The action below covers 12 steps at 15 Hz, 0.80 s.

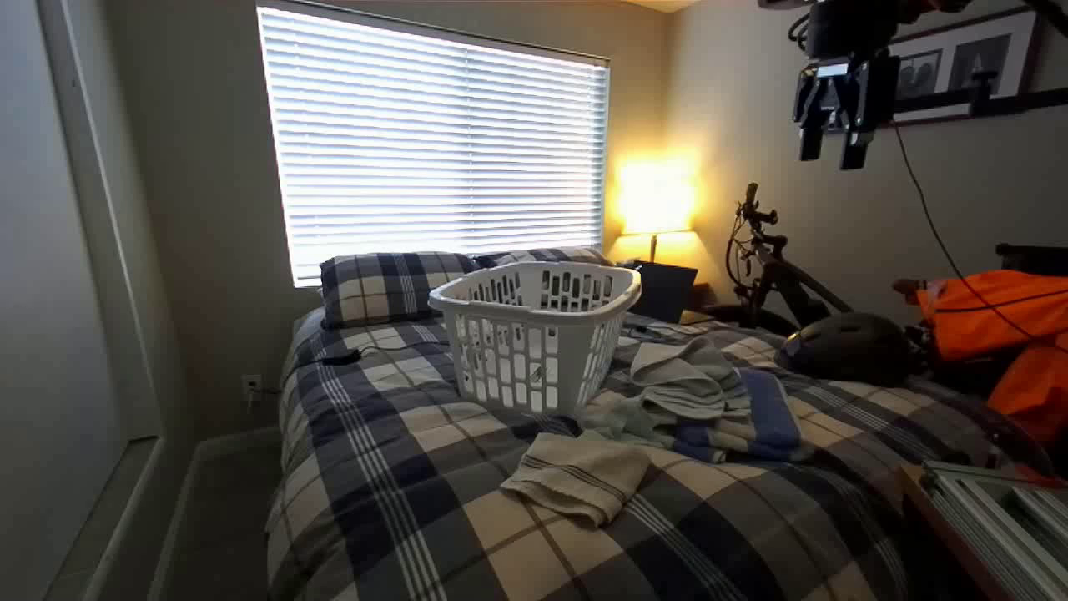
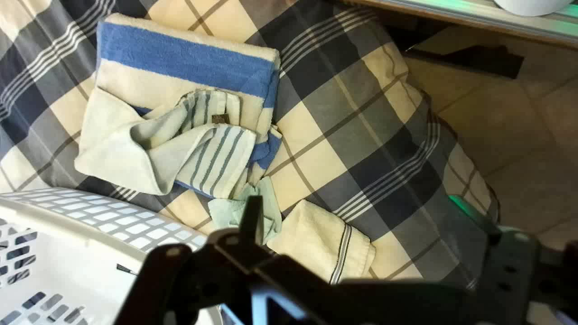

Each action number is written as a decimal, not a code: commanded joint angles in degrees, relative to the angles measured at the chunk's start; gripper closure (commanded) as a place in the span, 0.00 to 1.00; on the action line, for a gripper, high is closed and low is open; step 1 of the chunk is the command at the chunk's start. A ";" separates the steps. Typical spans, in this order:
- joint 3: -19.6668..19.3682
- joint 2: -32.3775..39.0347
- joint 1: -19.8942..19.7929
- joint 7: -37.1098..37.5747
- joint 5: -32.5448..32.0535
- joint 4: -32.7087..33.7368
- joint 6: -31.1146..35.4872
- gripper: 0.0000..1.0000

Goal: Put the left towel in the laundry basket

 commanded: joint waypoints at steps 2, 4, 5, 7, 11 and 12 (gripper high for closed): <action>-0.93 -0.15 1.45 0.75 -0.68 0.21 -0.49 0.00; -0.93 -0.15 1.45 0.75 -0.68 0.21 -0.49 0.00; -0.93 -0.15 1.45 0.75 -0.68 0.21 -0.49 0.00; -0.93 -0.15 1.45 0.75 -0.68 0.21 -0.49 0.00; -0.93 -0.15 1.45 0.75 -0.68 0.21 -0.49 0.00; -0.79 0.57 1.13 2.03 -0.72 0.16 0.22 0.00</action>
